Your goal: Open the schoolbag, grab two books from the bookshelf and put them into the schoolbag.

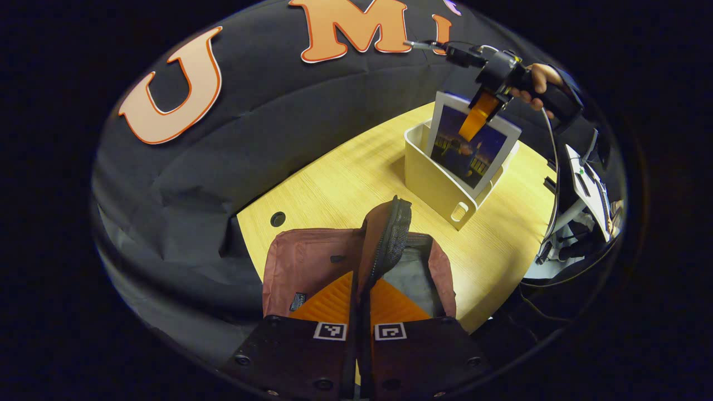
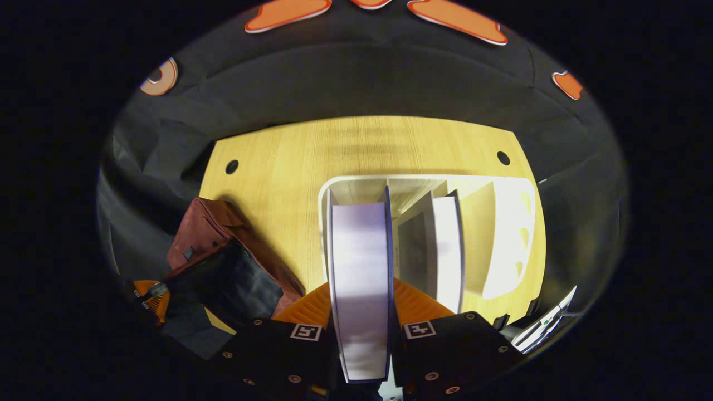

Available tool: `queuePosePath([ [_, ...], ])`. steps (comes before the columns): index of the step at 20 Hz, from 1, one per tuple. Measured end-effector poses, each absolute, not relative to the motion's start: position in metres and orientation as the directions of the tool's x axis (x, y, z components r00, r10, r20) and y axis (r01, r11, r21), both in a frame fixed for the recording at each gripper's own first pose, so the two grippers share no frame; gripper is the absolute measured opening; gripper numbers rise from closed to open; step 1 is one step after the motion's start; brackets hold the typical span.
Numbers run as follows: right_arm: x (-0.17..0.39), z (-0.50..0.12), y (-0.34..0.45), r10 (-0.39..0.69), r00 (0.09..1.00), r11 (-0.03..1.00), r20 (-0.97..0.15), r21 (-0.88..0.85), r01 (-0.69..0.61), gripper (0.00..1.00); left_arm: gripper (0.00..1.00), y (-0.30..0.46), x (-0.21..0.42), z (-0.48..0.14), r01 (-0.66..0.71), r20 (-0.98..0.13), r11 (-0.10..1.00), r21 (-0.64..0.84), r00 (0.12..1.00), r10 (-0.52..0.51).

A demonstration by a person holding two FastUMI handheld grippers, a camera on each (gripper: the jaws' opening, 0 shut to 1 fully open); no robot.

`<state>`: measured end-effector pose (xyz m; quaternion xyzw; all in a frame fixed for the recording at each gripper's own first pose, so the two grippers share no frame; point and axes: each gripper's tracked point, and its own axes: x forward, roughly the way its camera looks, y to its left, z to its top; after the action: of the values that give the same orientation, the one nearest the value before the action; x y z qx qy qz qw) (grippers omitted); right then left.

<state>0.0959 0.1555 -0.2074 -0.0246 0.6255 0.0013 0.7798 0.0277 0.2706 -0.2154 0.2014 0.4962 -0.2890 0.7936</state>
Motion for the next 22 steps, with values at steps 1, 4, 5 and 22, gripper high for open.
queuePosePath([
  [1, 0.095, -0.194, 0.154, -0.02, 0.237, 0.999, -0.971, -0.028, -0.031, 0.39, 0.04, 0.271, 0.028, -0.216, 0.658, -0.904, 0.752, 0.034, 0.341, -0.257],
  [4, 0.082, -0.156, 0.148, 0.022, 0.272, 1.0, -0.962, 0.019, -0.015, 0.39, 0.04, 0.27, 0.029, -0.218, 0.649, -0.906, 0.76, 0.031, 0.34, -0.253],
  [5, 0.079, -0.145, 0.15, 0.042, 0.283, 0.999, -0.958, 0.041, -0.013, 0.39, 0.04, 0.27, 0.029, -0.218, 0.648, -0.906, 0.761, 0.031, 0.339, -0.251],
  [22, -0.011, -0.174, 0.228, 0.356, 0.301, 0.93, -0.885, 0.367, -0.02, 0.37, 0.04, 0.263, 0.024, -0.222, 0.606, -0.913, 0.795, 0.009, 0.329, -0.241],
])
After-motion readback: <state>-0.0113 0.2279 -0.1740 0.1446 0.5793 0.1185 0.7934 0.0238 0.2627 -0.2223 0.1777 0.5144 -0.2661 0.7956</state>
